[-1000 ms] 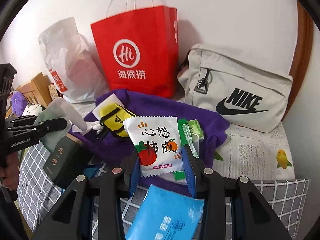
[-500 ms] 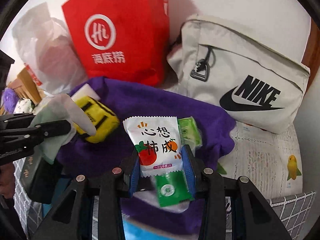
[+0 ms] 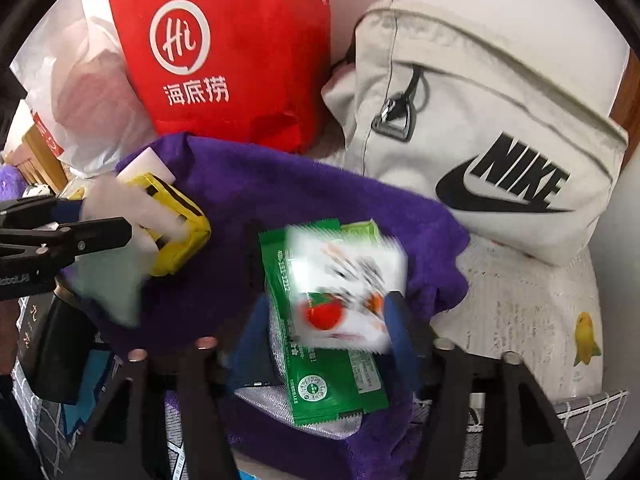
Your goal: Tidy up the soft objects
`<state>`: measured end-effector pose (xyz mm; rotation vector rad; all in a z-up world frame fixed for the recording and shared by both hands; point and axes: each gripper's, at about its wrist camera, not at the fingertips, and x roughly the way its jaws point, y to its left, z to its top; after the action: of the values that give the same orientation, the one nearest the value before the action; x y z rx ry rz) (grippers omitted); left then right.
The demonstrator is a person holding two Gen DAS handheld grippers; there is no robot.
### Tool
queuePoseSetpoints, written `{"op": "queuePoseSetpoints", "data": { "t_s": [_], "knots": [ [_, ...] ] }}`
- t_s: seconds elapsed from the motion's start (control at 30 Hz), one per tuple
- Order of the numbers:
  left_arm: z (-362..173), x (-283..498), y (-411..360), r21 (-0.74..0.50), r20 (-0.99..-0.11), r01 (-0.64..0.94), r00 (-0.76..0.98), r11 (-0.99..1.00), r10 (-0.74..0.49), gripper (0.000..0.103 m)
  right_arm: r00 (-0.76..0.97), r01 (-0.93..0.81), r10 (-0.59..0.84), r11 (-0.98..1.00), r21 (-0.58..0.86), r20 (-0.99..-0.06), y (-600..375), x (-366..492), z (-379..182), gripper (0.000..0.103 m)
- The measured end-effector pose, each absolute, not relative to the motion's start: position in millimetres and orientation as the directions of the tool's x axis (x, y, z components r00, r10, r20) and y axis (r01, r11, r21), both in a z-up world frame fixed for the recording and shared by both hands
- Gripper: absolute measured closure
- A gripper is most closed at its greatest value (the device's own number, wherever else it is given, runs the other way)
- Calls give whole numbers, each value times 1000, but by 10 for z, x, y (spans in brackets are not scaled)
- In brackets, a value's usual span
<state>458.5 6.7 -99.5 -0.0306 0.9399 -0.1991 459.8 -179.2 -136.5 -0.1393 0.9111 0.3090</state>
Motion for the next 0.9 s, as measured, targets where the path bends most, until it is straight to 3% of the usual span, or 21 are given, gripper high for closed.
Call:
{"op": "queuePoseSetpoints", "data": {
  "t_s": [0.1, 0.57, 0.9],
  "knots": [
    [-919, 4546, 109, -103, -787, 148, 592, 984, -172, 31, 594, -331, 185, 943, -28, -783, -1750, 4560, -1321, 30],
    [-600, 4080, 167, -12, -762, 83, 644, 996, -63, 31, 626, -312, 211, 950, 6, -750, -1745, 4211, -1000, 30],
    [-394, 3317, 208, -4, -731, 27, 682, 1000, -22, 15, 653, -285, 226, 958, 41, -723, -1740, 3537, -732, 22]
  ]
}}
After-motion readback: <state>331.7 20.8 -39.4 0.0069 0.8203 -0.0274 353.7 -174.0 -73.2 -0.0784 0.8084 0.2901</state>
